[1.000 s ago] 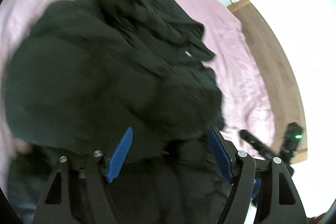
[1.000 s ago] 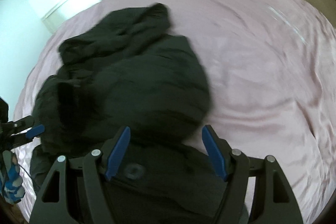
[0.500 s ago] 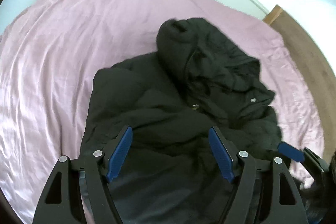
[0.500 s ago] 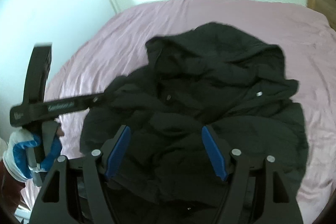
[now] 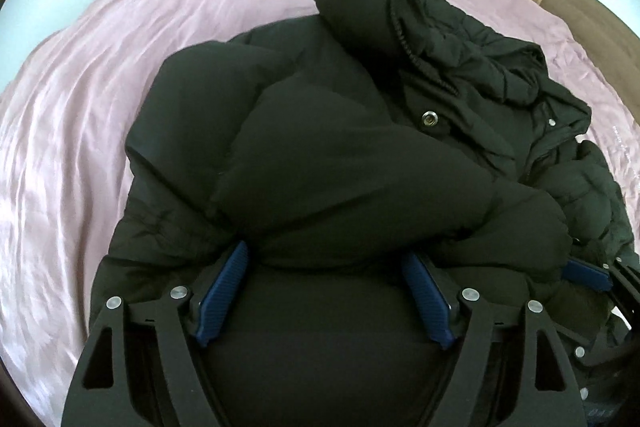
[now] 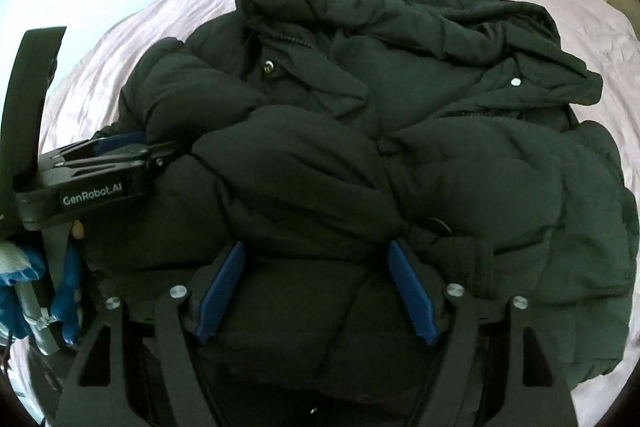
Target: Fold large clothes
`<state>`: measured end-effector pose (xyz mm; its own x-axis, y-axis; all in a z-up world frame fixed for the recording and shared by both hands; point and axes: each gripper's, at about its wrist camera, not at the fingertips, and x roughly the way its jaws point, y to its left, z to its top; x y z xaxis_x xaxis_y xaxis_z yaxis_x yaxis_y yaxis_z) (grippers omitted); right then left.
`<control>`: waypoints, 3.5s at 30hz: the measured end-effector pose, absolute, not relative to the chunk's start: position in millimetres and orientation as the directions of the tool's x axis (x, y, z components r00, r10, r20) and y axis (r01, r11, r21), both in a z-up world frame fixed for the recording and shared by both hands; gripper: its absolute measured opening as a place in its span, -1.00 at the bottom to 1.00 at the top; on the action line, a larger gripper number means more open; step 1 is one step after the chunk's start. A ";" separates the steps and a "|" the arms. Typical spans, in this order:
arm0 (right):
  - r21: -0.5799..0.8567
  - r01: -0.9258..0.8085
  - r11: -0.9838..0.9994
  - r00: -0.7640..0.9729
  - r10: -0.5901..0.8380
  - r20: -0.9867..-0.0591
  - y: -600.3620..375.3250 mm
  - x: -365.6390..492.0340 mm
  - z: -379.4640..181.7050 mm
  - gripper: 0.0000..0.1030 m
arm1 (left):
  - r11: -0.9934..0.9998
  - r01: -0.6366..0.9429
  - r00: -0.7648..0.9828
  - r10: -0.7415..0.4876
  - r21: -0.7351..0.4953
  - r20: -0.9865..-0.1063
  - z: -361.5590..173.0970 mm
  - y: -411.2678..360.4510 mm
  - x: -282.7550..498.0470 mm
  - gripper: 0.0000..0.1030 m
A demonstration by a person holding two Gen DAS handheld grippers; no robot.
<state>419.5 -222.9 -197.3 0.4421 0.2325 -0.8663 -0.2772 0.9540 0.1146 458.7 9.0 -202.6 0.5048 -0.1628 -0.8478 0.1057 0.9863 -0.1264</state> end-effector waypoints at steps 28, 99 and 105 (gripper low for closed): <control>0.049 -0.333 0.942 0.357 0.174 -0.918 -215.0 415.7 -196.0 0.70 | 0.983 0.170 0.421 -0.141 -0.075 -0.896 -177.9 12.4 439.1 0.55; 0.452 0.051 0.890 0.595 0.336 -0.730 -483.2 658.2 -119.1 0.92 | 0.911 -0.041 0.492 -0.339 -0.410 -0.802 -120.4 15.3 693.0 0.90; 0.519 0.167 0.838 0.603 0.330 -0.727 -489.8 716.1 -154.5 0.92 | 0.889 -0.095 0.456 -0.361 -0.448 -0.813 -152.6 0.4 723.4 0.90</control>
